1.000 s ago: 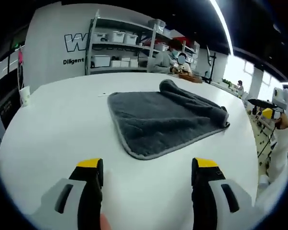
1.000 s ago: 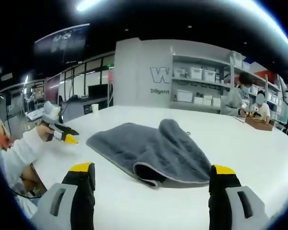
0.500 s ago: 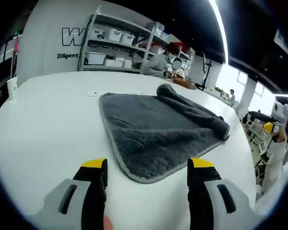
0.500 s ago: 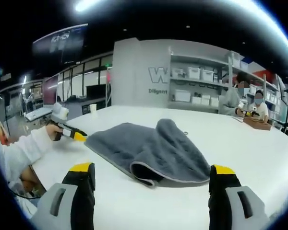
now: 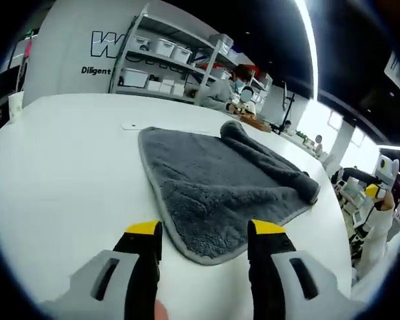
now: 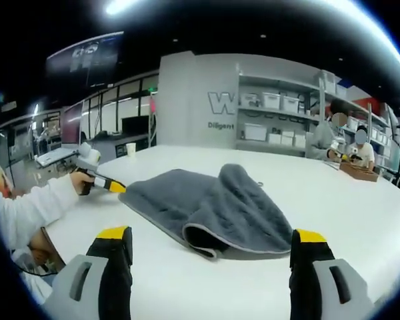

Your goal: Open the folded towel by lifting each exposed corner and separating the folded layers until the towel lies flat within the target outline without major curled edges

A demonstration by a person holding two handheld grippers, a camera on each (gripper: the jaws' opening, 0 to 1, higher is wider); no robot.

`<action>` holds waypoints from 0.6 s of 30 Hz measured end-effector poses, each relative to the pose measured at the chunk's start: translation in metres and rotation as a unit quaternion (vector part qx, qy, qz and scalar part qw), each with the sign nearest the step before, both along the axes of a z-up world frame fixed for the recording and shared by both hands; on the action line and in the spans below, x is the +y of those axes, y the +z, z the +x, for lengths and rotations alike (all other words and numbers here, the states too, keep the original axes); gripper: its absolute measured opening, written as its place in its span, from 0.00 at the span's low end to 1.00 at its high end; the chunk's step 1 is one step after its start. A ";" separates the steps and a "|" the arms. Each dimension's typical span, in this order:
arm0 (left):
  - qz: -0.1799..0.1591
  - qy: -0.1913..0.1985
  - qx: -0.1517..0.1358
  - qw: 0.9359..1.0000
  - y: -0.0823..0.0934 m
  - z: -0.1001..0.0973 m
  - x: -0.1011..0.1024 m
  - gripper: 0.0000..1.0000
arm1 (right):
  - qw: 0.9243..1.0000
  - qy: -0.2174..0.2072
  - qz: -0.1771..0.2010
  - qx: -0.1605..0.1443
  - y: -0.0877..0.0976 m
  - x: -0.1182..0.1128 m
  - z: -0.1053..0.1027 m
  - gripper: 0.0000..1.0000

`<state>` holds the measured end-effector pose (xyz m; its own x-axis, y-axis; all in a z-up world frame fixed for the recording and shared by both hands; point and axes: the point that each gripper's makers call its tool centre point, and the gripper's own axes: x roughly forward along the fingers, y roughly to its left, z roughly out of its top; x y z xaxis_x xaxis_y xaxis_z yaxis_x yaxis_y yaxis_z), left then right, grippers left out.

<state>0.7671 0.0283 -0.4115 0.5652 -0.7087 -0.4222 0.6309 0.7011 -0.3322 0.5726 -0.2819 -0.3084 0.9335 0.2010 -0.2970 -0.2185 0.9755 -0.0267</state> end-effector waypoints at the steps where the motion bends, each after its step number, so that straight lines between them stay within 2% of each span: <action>1: -0.001 -0.001 0.000 1.000 0.000 0.000 0.000 0.44 | 1.000 0.000 0.000 0.000 0.000 0.000 0.000 0.99; 6: -0.012 0.006 -0.002 1.000 0.002 0.002 -0.001 0.40 | 1.000 -0.001 0.000 0.001 -0.001 -0.001 0.000 0.99; 9: -0.028 0.005 -0.002 1.000 0.006 0.002 -0.004 0.31 | 1.000 -0.001 0.000 0.003 -0.001 -0.001 0.000 0.98; 12: -0.038 0.016 0.010 0.999 0.007 0.003 -0.003 0.26 | 1.000 -0.001 0.000 0.003 -0.001 -0.001 0.000 0.98; 13: -0.034 0.020 0.012 0.999 0.006 0.004 -0.002 0.22 | 1.000 -0.001 0.000 0.003 -0.001 -0.001 0.000 0.98; 16: 0.017 0.029 -0.024 0.999 0.004 0.008 0.005 0.14 | 1.000 -0.001 0.001 0.003 -0.001 -0.001 0.000 0.98; 18: 0.039 0.034 -0.026 0.998 0.000 0.007 0.008 0.07 | 1.000 -0.001 0.001 0.003 -0.002 -0.002 0.000 0.98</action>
